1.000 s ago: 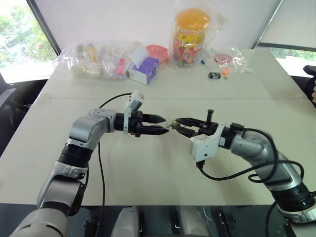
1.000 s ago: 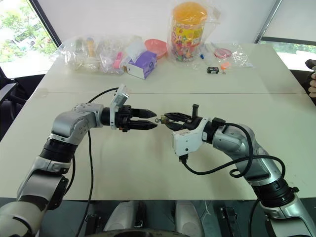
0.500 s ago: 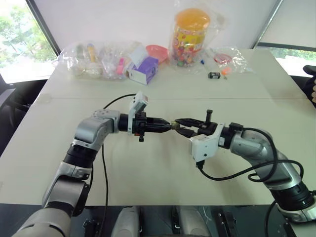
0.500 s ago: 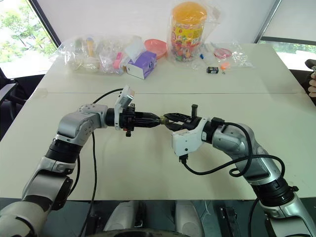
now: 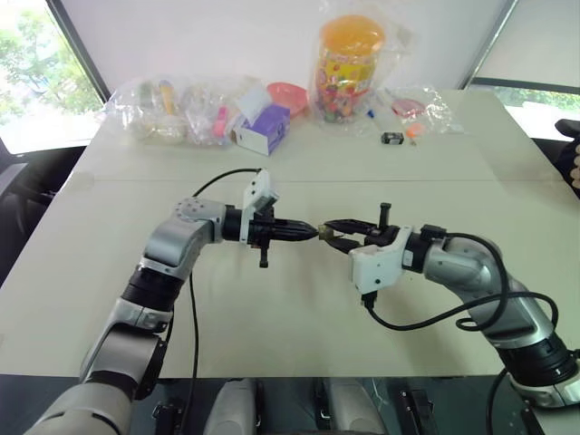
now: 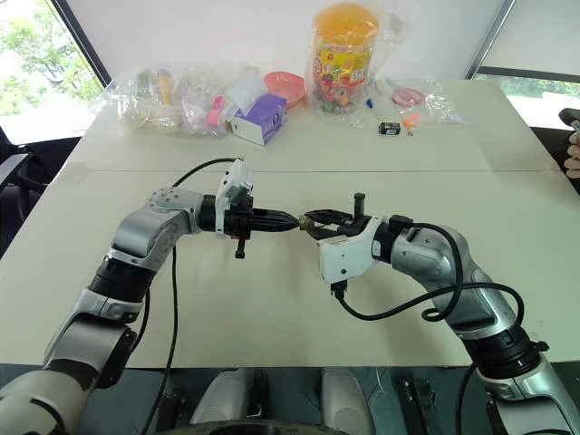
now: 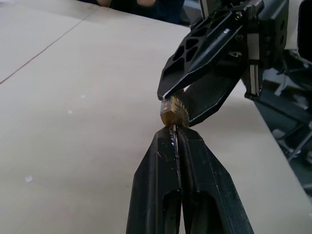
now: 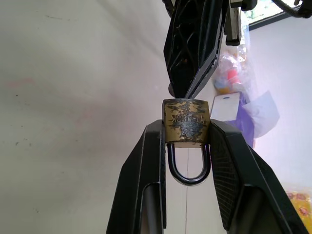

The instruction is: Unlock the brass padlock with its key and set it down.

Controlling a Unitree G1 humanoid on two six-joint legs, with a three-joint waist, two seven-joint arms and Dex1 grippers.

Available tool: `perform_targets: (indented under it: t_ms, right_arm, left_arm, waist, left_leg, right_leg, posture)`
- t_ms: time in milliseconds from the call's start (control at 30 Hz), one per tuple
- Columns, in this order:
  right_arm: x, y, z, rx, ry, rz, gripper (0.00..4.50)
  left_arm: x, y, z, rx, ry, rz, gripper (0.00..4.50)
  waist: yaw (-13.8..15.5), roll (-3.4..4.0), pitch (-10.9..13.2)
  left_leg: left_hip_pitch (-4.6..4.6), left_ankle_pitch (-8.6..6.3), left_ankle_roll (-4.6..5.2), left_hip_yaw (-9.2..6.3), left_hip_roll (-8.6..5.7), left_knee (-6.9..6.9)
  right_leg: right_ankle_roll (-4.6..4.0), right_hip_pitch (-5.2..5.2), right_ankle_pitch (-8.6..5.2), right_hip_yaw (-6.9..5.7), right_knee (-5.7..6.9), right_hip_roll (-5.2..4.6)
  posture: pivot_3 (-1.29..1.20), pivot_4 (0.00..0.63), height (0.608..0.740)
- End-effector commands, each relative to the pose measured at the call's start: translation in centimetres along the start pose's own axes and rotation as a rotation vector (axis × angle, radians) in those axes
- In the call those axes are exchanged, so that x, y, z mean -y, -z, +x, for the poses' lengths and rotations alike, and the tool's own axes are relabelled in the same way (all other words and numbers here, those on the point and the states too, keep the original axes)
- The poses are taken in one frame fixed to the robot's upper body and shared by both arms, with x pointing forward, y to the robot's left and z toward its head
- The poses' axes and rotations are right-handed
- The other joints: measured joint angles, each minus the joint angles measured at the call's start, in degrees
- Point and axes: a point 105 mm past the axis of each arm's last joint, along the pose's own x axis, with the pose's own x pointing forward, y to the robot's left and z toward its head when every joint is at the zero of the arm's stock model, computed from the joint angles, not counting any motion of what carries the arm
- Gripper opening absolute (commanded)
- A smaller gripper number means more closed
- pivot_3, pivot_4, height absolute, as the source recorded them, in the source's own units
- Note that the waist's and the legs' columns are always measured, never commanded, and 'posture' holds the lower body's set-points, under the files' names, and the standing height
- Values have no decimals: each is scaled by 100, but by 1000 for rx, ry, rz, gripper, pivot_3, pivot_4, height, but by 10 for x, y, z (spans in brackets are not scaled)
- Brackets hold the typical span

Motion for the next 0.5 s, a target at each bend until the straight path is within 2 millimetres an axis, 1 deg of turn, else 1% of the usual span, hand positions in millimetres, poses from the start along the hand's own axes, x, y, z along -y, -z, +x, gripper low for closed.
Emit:
perform_targets:
  t_ms: [33, 100, 233, 300, 400, 500]
  right_arm:
    - [12, -19, 1, 89, 43, 23, 642]
    - [15, -20, 2, 99, 53, 86, 642]
    - [18, -22, 3, 119, 50, 235, 642]
    - [20, -23, 3, 124, 51, 277, 642]
    - [23, -23, 3, 121, 54, 286, 642]
    - [24, -23, 3, 112, 49, 239, 642]
  left_arm:
    - [2, -4, 4, -14, -23, 140, 108]
    - [1, -3, 6, -13, -50, 220, 108]
    - [-1, -9, 9, 27, -94, 386, 108]
    - [-2, -12, 9, 57, -104, 414, 108]
    - [-3, -14, 7, 81, -111, 362, 108]
    - [-9, -16, 3, 125, -113, 37, 108]
  waist:
    - [-2, 0, 0]
    - [2, 0, 0]
    - [12, 0, 0]
    - [15, 0, 0]
    - [10, 0, 0]
    - [4, 0, 0]
  left_leg:
    - [0, 0, 0, 0, 0, 0]
    - [0, 0, 0, 0, 1, 0]
    - [0, -1, 1, 1, 1, 2]
    - [0, -2, 3, 1, 0, 2]
    - [0, -3, 5, 2, 0, 3]
    - [-1, -4, 7, 1, 0, 3]
  right_leg:
    - [0, 0, 0, 0, 0, 0]
    - [0, 0, 0, 0, 1, 0]
    - [0, 0, 0, 0, 2, -2]
    - [0, 0, 0, 0, 2, -3]
    - [0, 0, 0, -1, 2, -2]
    - [0, 0, 0, -2, 4, -1]
  posture:
    - [0, 150, 735]
    - [0, 150, 735]
    - [0, 150, 735]
    - [0, 150, 735]
    - [0, 150, 735]
    - [0, 150, 735]
